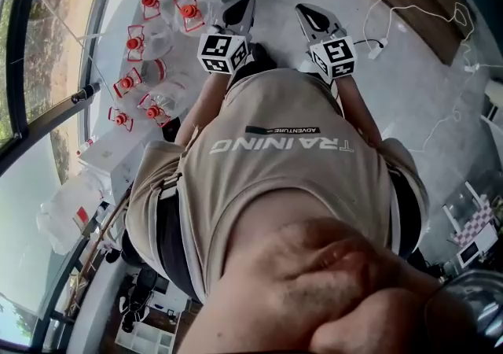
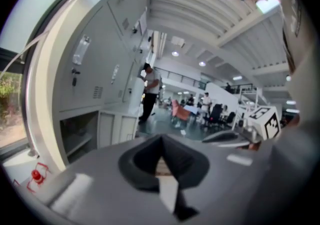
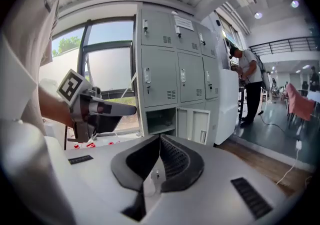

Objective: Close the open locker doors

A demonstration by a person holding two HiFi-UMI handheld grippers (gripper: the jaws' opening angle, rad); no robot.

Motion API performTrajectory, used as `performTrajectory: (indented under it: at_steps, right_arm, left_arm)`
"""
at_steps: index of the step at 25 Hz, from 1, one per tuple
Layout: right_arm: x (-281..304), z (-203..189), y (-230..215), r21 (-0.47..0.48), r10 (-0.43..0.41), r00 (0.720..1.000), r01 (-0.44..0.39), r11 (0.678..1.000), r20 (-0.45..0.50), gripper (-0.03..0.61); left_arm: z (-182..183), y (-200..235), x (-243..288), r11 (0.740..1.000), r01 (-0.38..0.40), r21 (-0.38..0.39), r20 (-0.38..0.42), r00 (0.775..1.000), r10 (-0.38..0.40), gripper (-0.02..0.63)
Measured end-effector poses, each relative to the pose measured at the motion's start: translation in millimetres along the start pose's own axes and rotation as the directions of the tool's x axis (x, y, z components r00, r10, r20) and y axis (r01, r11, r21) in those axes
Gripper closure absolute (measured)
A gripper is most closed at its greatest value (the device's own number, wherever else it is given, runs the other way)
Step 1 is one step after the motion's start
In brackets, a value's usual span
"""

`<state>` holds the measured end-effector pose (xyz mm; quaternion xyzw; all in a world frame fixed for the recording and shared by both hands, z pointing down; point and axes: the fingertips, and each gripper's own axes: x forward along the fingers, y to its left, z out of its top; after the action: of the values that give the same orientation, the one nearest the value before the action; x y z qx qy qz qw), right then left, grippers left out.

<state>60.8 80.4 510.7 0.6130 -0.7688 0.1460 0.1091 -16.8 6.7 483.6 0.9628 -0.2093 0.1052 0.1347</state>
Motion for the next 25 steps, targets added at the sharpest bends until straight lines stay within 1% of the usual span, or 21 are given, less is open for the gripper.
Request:
performTrajectory:
  at_steps: [1, 3, 6, 8, 10, 11, 13, 16, 18, 20, 22, 25]
  right_arm:
    - [11, 6, -2, -0.018, -0.008, 1.0, 0.008, 1.0, -0.002, 0.563]
    - [32, 18, -2, -0.02, -0.016, 1.0, 0.016, 1.0, 0.008, 0.563]
    - [59, 32, 0, -0.01, -0.03, 0.999, 0.03, 1.0, 0.023, 0.563]
    - [73, 39, 1, -0.044, -0.041, 0.999, 0.042, 0.998, 0.022, 0.563]
    - [83, 39, -1, -0.101, -0.05, 0.999, 0.049, 0.994, -0.006, 0.563]
    - [85, 38, -3, -0.107, -0.047, 0.999, 0.045, 0.993, -0.02, 0.563]
    - [87, 36, -12, -0.08, -0.031, 0.999, 0.028, 0.996, -0.033, 0.563]
    - [96, 32, -32, -0.037, -0.031, 0.999, 0.03, 0.999, -0.032, 0.563]
    - [104, 33, -43, -0.01, -0.018, 1.0, 0.018, 1.0, -0.019, 0.563]
    - [114, 35, -49, -0.009, 0.022, 1.0, -0.022, 1.0, -0.009, 0.563]
    - [123, 37, -59, -0.032, 0.068, 0.998, -0.069, 0.997, -0.011, 0.563]
    - [134, 49, -86, -0.041, 0.121, 0.993, -0.12, 0.992, 0.003, 0.563]
  left_arm:
    - [6, 9, 3, 1.0, 0.011, -0.001, 0.008, 1.0, -0.011, 0.615]
    - [11, 28, 6, 0.999, 0.031, -0.019, 0.015, 0.999, -0.03, 0.615]
    - [5, 55, 10, 0.998, 0.037, -0.044, 0.001, 0.999, -0.037, 0.615]
    - [5, 69, 17, 0.998, 0.041, -0.052, -0.003, 0.999, -0.041, 0.615]
    - [8, 78, 26, 0.997, 0.045, -0.066, -0.004, 0.999, -0.045, 0.615]
    - [10, 80, 31, 0.996, 0.047, -0.076, -0.002, 0.999, -0.047, 0.615]
    - [15, 81, 40, 0.995, 0.047, -0.091, 0.006, 0.999, -0.046, 0.615]
    - [20, 86, 58, 0.995, 0.035, -0.092, 0.006, 0.999, -0.034, 0.615]
    - [24, 90, 68, 0.997, 0.018, -0.077, 0.002, 1.0, -0.017, 0.615]
    - [29, 96, 77, 0.998, -0.014, -0.055, -0.004, 1.0, 0.014, 0.615]
    - [34, 105, 88, 0.997, -0.063, -0.04, -0.011, 0.998, 0.063, 0.615]
    - [44, 119, 106, 0.988, -0.144, -0.048, -0.011, 0.99, 0.144, 0.615]
